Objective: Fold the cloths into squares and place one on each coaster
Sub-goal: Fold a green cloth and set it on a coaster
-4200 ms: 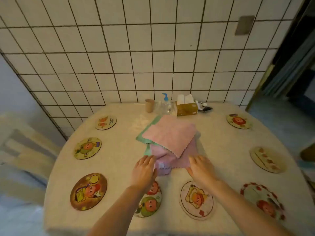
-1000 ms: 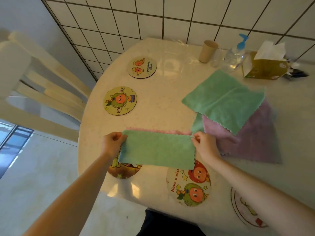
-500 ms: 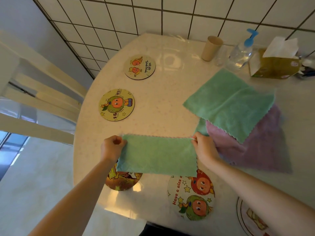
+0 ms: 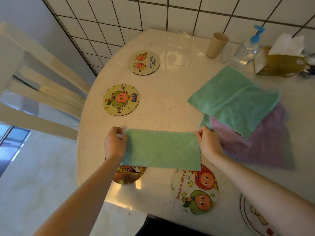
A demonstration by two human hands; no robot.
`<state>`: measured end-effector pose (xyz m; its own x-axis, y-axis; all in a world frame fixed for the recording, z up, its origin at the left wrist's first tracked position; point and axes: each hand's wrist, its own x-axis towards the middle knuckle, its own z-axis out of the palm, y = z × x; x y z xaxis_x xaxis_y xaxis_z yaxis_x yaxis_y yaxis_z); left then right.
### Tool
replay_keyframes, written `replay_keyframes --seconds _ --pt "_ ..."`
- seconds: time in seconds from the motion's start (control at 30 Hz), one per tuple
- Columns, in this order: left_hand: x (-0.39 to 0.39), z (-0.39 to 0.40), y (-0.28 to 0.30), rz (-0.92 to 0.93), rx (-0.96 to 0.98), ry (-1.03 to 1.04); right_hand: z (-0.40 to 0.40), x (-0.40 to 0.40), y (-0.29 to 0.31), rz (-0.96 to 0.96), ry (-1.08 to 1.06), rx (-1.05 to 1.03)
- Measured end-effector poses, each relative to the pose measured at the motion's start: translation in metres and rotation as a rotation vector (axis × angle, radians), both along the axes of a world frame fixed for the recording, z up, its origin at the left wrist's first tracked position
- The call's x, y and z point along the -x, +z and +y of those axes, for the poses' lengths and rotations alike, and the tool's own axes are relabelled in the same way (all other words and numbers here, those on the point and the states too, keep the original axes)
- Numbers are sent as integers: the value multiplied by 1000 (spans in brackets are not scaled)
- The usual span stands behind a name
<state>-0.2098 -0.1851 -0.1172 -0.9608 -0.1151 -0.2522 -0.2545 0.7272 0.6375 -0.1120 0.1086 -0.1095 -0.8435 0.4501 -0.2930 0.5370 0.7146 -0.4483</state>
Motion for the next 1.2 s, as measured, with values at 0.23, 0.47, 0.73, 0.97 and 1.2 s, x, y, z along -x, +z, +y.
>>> replay_keyframes --seconds 0.23,0.47,0.73,0.97,1.2 --pt "-105 -3 -14 316 118 -968 -70 -80 -8 262 597 -429" --pt "-126 -24 -35 297 450 -1099 -80 -117 -30 149 878 -361" --pt "-128 -74 -29 132 447 -841 -34 -127 -13 109 805 -353" --pt "-130 -65 -27 173 420 -717 -34 -101 -22 207 794 -419" --pt "-132 -13 -10 298 418 -719 -37 -81 0 299 830 -468"
